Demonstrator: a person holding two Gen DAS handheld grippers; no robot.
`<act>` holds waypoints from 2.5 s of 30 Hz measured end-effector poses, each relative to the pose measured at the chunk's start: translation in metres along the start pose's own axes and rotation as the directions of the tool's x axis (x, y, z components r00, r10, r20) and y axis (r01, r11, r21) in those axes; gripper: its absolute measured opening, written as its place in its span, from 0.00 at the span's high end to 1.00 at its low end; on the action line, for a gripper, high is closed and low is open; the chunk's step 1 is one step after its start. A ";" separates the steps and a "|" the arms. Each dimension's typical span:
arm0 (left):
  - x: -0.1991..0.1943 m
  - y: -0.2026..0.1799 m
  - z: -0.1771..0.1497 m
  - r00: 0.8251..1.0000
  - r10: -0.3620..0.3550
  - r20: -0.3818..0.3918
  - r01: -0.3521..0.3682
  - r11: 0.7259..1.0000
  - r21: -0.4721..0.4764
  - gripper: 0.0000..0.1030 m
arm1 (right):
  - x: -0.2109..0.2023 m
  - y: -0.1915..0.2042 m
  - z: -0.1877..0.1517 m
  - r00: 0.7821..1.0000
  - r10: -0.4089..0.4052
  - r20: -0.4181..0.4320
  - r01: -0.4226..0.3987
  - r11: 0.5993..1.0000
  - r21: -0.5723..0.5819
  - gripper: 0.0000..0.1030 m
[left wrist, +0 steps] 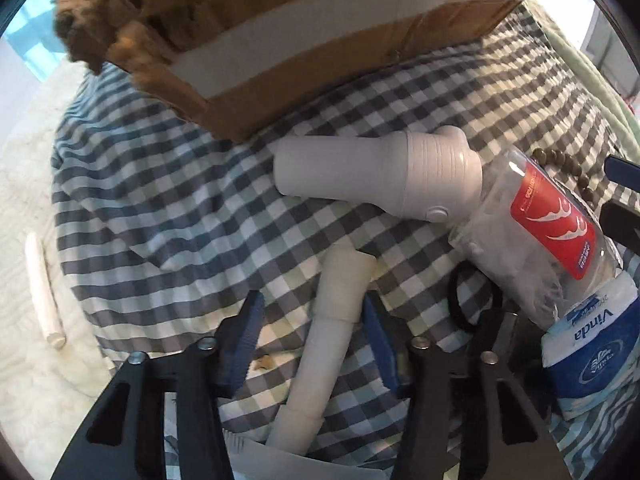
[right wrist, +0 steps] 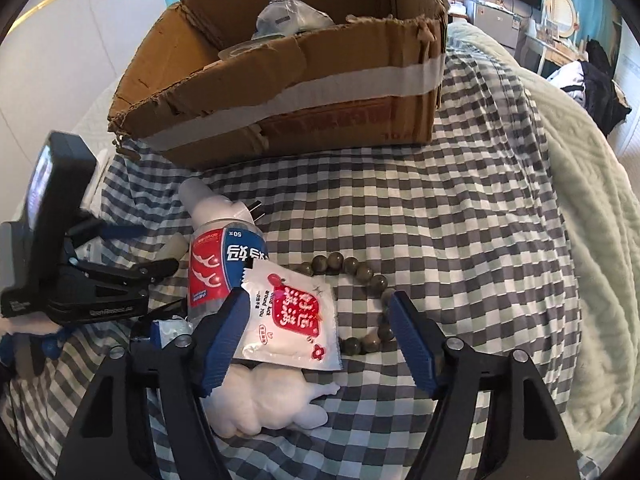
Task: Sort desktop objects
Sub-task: 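Grasp the white plastic tube with the left tool while the right grasps the red-and-white sachet, then carry the white tube and sachet over the cardboard box with both tools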
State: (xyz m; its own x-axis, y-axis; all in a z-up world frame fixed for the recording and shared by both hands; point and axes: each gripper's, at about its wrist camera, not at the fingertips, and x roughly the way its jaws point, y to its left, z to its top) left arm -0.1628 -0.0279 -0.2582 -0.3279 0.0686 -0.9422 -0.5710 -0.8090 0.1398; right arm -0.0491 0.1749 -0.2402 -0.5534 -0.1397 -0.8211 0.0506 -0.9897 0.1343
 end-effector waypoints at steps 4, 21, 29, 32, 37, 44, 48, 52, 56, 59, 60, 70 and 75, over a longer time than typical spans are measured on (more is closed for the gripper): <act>-0.003 -0.007 -0.004 1.000 -0.031 -0.001 0.031 0.999 0.028 0.76 | 0.005 -0.005 -0.001 0.999 0.016 -0.027 -0.016 0.999 0.030 0.37; -0.063 -0.022 -0.023 0.991 -0.031 0.131 0.032 0.999 -0.008 0.81 | 0.029 -0.016 -0.012 0.955 0.257 -0.148 -0.234 0.960 0.155 0.75; -0.093 0.002 -0.029 0.980 -0.020 0.199 0.034 0.997 -0.064 0.81 | 0.012 0.004 -0.015 0.986 0.155 -0.065 -0.150 0.986 0.072 1.00; -0.096 0.000 -0.023 0.972 -0.017 0.234 0.038 0.996 -0.084 0.81 | -0.003 0.000 -0.008 0.994 0.110 0.018 -0.111 0.990 0.087 0.98; -0.116 0.005 -0.024 0.956 -0.021 0.292 0.056 0.992 -0.114 0.81 | -0.002 -0.001 0.005 0.992 0.117 0.051 -0.123 0.984 0.130 0.30; -0.137 0.004 -0.018 0.936 -0.029 0.350 0.088 0.984 -0.155 0.81 | 0.023 0.004 0.021 0.993 0.120 -0.009 -0.117 0.978 0.173 0.30; -0.147 0.006 -0.013 0.928 -0.025 0.373 0.093 0.982 -0.166 0.81 | 0.031 0.000 0.019 0.992 0.114 -0.060 -0.098 0.971 0.216 0.60; -0.156 0.011 -0.007 0.916 -0.019 0.400 0.099 0.978 -0.181 0.81 | 0.032 -0.005 0.007 0.992 0.071 -0.107 -0.046 0.976 0.214 0.96; -0.164 0.012 -0.003 0.905 -0.012 0.425 0.105 0.975 -0.194 0.81 | 0.013 -0.011 0.004 0.997 0.054 -0.057 -0.041 0.976 0.213 0.97; -0.170 0.013 0.001 0.894 -0.011 0.448 0.113 0.973 -0.203 0.81 | -0.008 -0.007 0.009 0.999 0.033 -0.007 -0.031 0.986 0.167 0.97; -0.172 0.013 0.003 0.890 -0.009 0.456 0.115 0.972 -0.205 0.81 | -0.015 -0.006 0.013 1.000 0.030 0.011 -0.031 0.987 0.155 0.97; -0.206 0.018 0.018 0.827 0.015 0.562 0.150 0.957 -0.247 0.81 | -0.096 0.026 0.055 0.961 0.041 0.274 -0.047 0.999 0.015 0.97; -0.223 0.026 0.030 0.790 0.041 0.612 0.168 0.945 -0.280 0.81 | -0.125 0.041 0.078 0.928 0.041 0.370 -0.033 0.999 -0.029 0.97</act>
State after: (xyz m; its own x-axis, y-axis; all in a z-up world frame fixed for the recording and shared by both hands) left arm -0.1268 -0.0470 -0.0353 -0.7427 0.3783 -0.5525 -0.3839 -0.9166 -0.1115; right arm -0.0424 0.1547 -0.0886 -0.8195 -0.1581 -0.5509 0.0926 -0.9851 0.1450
